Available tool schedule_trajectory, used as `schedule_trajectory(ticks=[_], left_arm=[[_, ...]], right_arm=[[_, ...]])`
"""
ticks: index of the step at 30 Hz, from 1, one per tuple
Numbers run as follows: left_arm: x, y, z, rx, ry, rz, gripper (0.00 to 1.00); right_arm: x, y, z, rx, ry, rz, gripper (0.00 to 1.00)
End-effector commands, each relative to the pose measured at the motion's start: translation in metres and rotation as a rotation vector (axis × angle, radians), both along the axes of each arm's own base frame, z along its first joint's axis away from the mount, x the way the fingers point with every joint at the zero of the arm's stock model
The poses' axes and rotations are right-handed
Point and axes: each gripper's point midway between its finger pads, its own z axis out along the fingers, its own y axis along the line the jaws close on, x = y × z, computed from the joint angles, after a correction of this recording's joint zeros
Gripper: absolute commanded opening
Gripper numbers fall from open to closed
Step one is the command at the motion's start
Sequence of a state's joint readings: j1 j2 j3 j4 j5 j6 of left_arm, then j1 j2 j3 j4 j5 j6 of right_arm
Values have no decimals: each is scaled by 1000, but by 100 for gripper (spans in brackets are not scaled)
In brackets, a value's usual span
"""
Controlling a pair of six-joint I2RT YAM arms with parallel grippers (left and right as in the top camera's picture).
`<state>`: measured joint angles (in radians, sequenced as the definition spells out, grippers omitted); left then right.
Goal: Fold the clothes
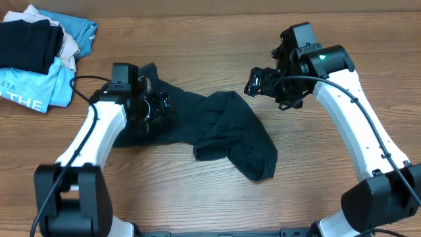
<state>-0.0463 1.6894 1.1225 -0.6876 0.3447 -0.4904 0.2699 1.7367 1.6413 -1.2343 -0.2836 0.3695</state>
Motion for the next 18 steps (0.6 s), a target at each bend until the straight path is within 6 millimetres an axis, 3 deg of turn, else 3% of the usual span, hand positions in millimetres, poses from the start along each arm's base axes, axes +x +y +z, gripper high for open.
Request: schedule_trajectory(ticks=[1, 5, 8, 9, 11, 13, 15, 18], left_arm=[[0, 2, -35, 6, 94, 51, 88], [5, 2, -62, 13, 127, 59, 89], [11, 2, -63, 11, 106, 58, 88], [13, 1, -62, 5, 101, 60, 77], [13, -2, -60, -16, 100, 54, 37], [17, -9, -51, -53, 94, 42, 5], [22, -10, -39, -58, 103, 40, 4], [30, -10, -2, -48, 97, 6, 4]], right_arm=[[1, 1, -6, -4, 9, 3, 100], [3, 2, -11, -8, 21, 4, 100], [4, 2, -18, -13, 40, 4, 100], [4, 2, -20, -14, 44, 4, 100], [4, 3, -21, -15, 47, 4, 100], [4, 3, -21, -15, 47, 4, 100], [2, 2, -21, -17, 54, 4, 100], [-1, 2, -22, -20, 67, 4, 100]])
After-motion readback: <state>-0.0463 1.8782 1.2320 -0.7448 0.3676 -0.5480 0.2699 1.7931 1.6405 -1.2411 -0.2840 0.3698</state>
